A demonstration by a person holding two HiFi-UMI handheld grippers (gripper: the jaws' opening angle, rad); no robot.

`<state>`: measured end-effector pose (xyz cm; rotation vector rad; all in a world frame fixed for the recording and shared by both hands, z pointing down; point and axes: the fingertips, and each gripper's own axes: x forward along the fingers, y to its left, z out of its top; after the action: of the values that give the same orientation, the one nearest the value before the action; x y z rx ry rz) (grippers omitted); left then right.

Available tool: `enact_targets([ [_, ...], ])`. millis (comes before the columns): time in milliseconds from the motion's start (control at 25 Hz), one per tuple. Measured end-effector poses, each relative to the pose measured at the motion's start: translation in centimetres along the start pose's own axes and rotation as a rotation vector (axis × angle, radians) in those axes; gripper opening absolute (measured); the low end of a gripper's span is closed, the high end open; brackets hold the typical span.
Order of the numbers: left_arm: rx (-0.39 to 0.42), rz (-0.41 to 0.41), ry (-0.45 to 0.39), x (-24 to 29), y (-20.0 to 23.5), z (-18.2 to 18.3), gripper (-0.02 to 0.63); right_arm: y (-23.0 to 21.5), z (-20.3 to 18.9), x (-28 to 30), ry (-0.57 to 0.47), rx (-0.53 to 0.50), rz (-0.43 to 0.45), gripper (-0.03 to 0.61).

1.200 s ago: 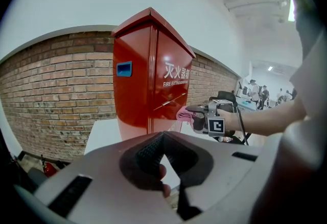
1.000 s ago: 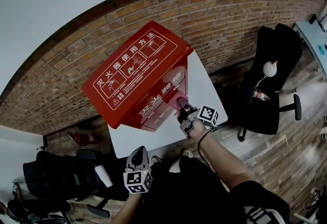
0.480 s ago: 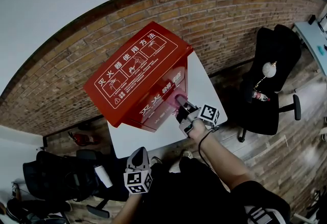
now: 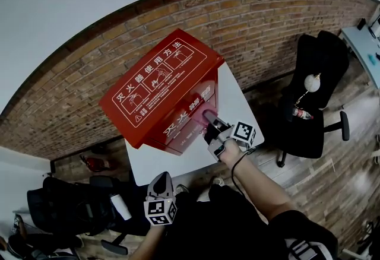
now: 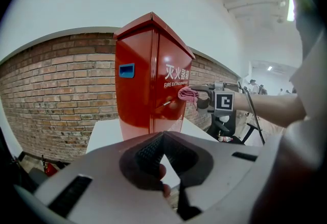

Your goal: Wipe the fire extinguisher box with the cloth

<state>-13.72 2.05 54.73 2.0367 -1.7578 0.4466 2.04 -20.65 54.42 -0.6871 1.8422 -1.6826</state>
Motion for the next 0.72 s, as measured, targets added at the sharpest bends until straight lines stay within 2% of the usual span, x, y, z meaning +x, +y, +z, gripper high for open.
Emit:
enact_targets([
  [200, 0.002, -0.003, -0.003, 0.0, 0.0, 0.1, 0.028, 1.5, 0.1, -0.1, 0.006, -0.018, 0.005, 0.11],
  [720, -0.004, 0.006, -0.009, 0.4, 0.3, 0.1, 0.028, 7.0, -0.1, 0.1, 0.018, -0.012, 0.086, 0.11],
])
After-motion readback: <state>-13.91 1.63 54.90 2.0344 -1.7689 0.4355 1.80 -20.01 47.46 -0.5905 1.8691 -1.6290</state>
